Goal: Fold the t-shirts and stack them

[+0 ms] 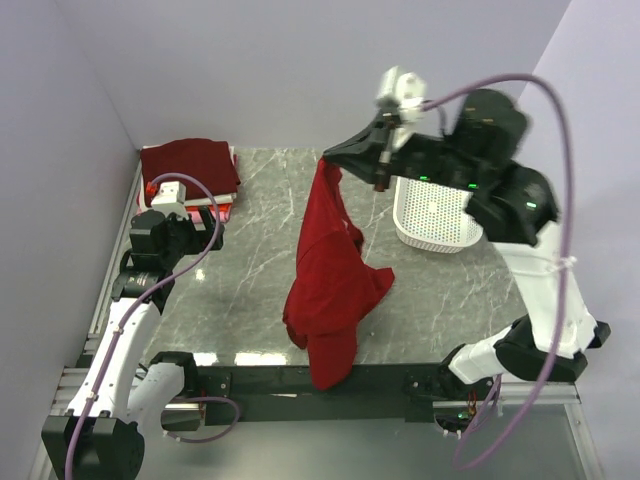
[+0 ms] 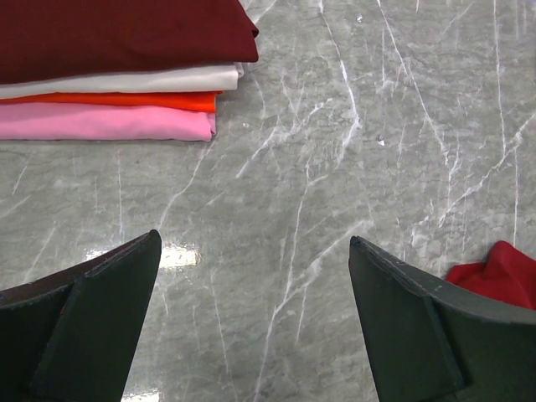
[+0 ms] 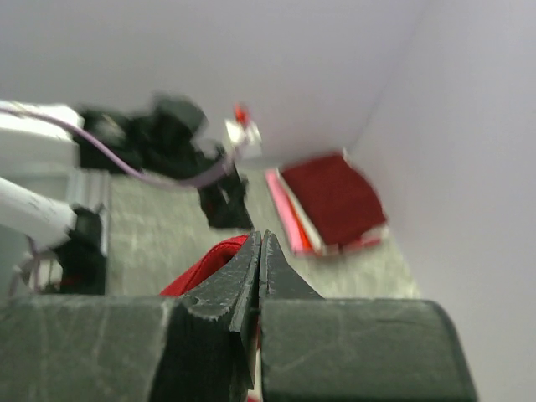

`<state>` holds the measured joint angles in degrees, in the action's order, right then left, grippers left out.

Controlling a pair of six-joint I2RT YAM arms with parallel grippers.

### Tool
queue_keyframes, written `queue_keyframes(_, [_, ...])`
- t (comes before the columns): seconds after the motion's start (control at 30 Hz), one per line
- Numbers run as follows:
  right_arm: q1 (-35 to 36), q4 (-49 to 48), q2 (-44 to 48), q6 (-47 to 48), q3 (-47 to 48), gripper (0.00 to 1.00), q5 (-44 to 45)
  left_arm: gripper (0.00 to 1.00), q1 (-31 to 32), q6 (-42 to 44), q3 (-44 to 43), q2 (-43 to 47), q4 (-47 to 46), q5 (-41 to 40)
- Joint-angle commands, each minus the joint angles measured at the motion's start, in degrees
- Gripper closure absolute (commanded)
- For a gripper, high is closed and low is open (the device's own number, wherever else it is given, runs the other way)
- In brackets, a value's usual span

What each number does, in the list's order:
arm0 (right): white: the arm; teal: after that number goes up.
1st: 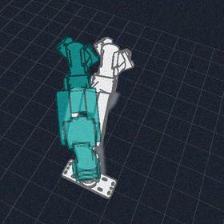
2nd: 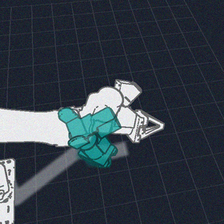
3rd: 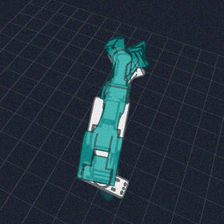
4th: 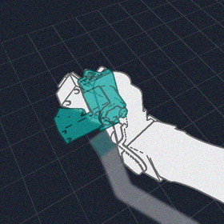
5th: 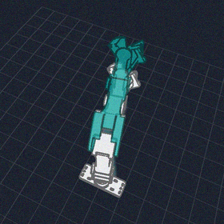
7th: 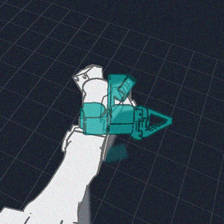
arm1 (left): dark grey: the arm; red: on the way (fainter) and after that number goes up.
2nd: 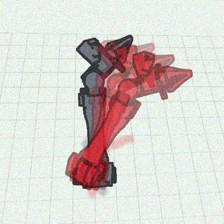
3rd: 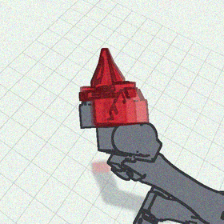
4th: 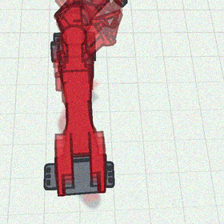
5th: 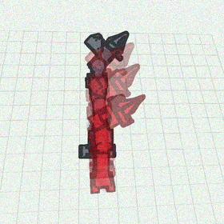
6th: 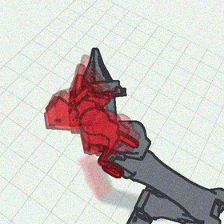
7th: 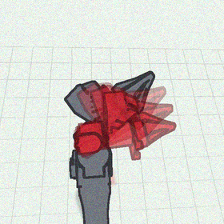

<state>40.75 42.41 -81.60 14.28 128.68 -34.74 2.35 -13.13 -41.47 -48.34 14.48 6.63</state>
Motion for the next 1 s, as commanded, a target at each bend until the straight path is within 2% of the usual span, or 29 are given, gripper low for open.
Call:
queue_keyframes(0.0, [0.3,-7.1,0.3,3.7,-9.2,1.0,7.5,0.01,0.2,0.7,0.0,1.1,-1.8,-0.6])
queue_keyframes(0.17, [-0.3,-10.4,1.6,8.7,-22.3,1.0,14.3,0.0,0.2,0.8,-0.1,1.6,-1.6,-0.5])
queue_keyframes(0.27, [-2.3,-11.7,2.1,10.0,-34.1,1.0,15.0,0.01,0.2,0.8,-0.1,1.9,-1.7,-0.2])
queue_keyframes(0.43, [-8.8,-13.0,1.3,10.7,-47.8,0.98,16.4,0.0,0.2,0.7,-0.3,2.0,-1.5,0.3])
queue_keyframes(0.47, [-9.9,-13.2,0.9,10.8,-51.2,0.94,16.4,0.01,0.2,0.6,-0.4,2.1,-1.6,0.7])
queue_keyframes(0.5, [-11.3,-13.2,0.0,10.8,-52.6,0.82,16.4,0.01,0.2,0.7,-0.4,2.2,-1.6,0.9])
queue_keyframes(0.57, [-14.7,-12.4,-1.2,11.5,-54.8,0.69,16.5,0.01,0.2,0.6,-0.4,2.1,-1.6,1.2])
queue_keyframes(0.6, [-15.7,-11.7,-2.3,11.6,-55.1,0.48,16.8,0.01,0.2,0.6,-0.4,2.2,-1.6,1.6])
queue_keyframes(0.63, [-17.7,-11.7,-2.7,10.8,-55.3,0.43,17.9,0.01,0.2,0.5,-0.4,2.1,-1.6,1.8])
queue_keyframes(0.8, [-24.9,-11.7,-6.0,6.6,-51.3,0.31,17.2,0.01,0.2,0.5,-0.7,1.8,-1.5,2.9])
queue_keyframes(0.97, [-28.0,-8.9,-16.1,-2.4,-40.3,0.3,25.4,0.0,0.2,0.3,-0.7,1.9,-1.6,4.3])
